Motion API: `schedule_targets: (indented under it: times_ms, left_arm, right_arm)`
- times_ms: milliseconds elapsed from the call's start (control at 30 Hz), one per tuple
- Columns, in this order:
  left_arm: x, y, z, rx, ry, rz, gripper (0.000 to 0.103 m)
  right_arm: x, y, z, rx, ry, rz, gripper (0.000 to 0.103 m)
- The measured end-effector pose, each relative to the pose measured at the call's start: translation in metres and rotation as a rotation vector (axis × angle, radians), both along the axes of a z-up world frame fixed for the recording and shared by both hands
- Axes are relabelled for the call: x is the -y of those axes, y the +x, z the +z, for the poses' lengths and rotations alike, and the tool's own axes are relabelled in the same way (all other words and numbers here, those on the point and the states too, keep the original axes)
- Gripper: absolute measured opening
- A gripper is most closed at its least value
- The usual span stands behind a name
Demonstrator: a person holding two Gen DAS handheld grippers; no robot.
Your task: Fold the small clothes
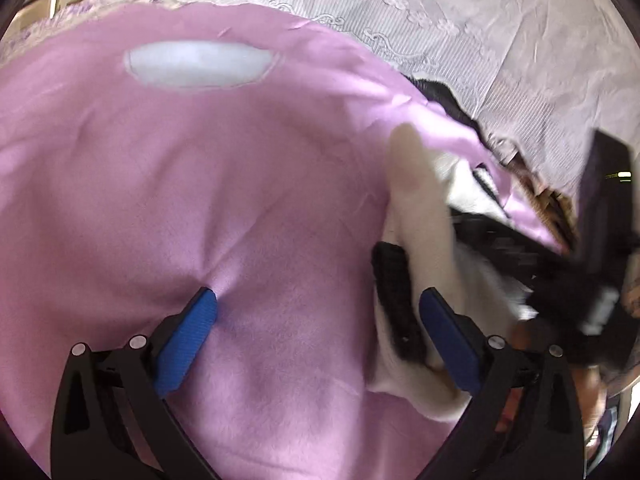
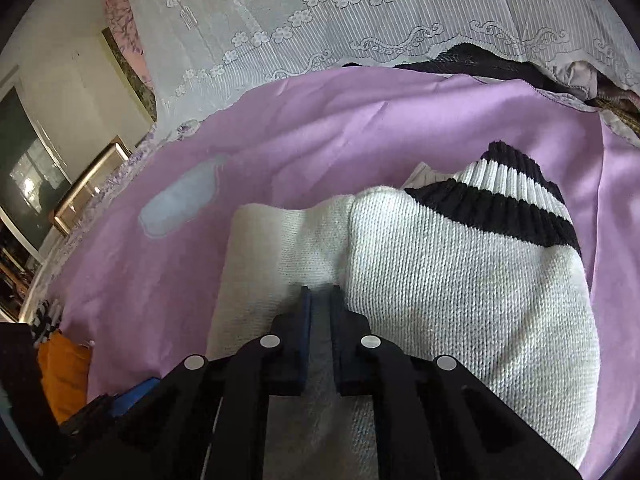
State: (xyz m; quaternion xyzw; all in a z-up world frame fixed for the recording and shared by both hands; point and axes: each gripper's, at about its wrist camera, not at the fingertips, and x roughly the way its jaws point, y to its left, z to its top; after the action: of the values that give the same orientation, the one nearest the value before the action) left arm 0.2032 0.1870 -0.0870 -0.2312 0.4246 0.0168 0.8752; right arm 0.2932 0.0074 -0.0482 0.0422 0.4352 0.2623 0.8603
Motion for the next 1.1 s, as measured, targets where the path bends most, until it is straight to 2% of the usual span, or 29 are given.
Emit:
schedule_targets:
  times_ms: [67, 133, 233, 300, 367, 433, 467, 533, 567, 633, 767, 933, 1100]
  left_arm:
    - [0.001, 0.000, 0.001, 0.001, 0.004, 0.003, 0.099]
    - [-0.006, -0.005, 0.004, 0.023, -0.034, 0.029, 0.098]
    - [-0.015, -0.016, 0.010, 0.105, -0.134, 0.032, 0.098]
    - [-0.013, -0.020, 0.017, 0.150, -0.157, 0.006, 0.098]
    - [-0.001, -0.021, 0.021, 0.169, -0.128, -0.049, 0.098]
    - [0.019, -0.019, 0.022, 0.158, -0.066, -0.121, 0.098]
    - [0.029, -0.016, 0.019, 0.136, -0.020, -0.148, 0.098]
    - [0.050, -0.007, 0.005, 0.037, 0.136, -0.164, 0.099]
    - [0.056, -0.002, -0.001, 0.009, 0.174, -0.169, 0.099]
    - [0.059, -0.001, 0.001, 0.019, 0.207, -0.158, 0.099]
    - [0.057, -0.004, 0.000, 0.027, 0.201, -0.145, 0.099]
    - [0.051, -0.016, 0.004, 0.088, 0.119, -0.138, 0.098]
    - [0.054, -0.032, 0.025, 0.192, 0.064, -0.165, 0.098]
  right_arm:
    - [0.022, -0.012, 0.009, 0.038, 0.058, -0.037, 0.012]
    - [0.044, -0.032, 0.019, 0.104, 0.083, -0.071, 0.012]
    - [0.076, -0.061, 0.021, 0.185, 0.066, -0.117, 0.012]
    - [0.097, -0.079, 0.015, 0.208, 0.053, -0.143, 0.013]
    - [0.112, -0.091, 0.005, 0.208, 0.066, -0.139, 0.010]
    - [0.119, -0.098, -0.001, 0.213, 0.064, -0.130, 0.010]
    - [0.120, -0.097, -0.005, 0.196, 0.067, -0.126, 0.010]
    - [0.124, -0.092, -0.009, 0.155, 0.087, -0.126, 0.010]
    - [0.127, -0.092, -0.013, 0.144, 0.101, -0.122, 0.009]
    - [0.129, -0.092, -0.017, 0.129, 0.125, -0.120, 0.008]
    - [0.134, -0.091, -0.020, 0.117, 0.169, -0.118, 0.008]
    - [0.152, -0.109, -0.018, 0.131, 0.280, -0.146, 0.010]
    - [0.163, -0.130, -0.011, 0.187, 0.272, -0.203, 0.014]
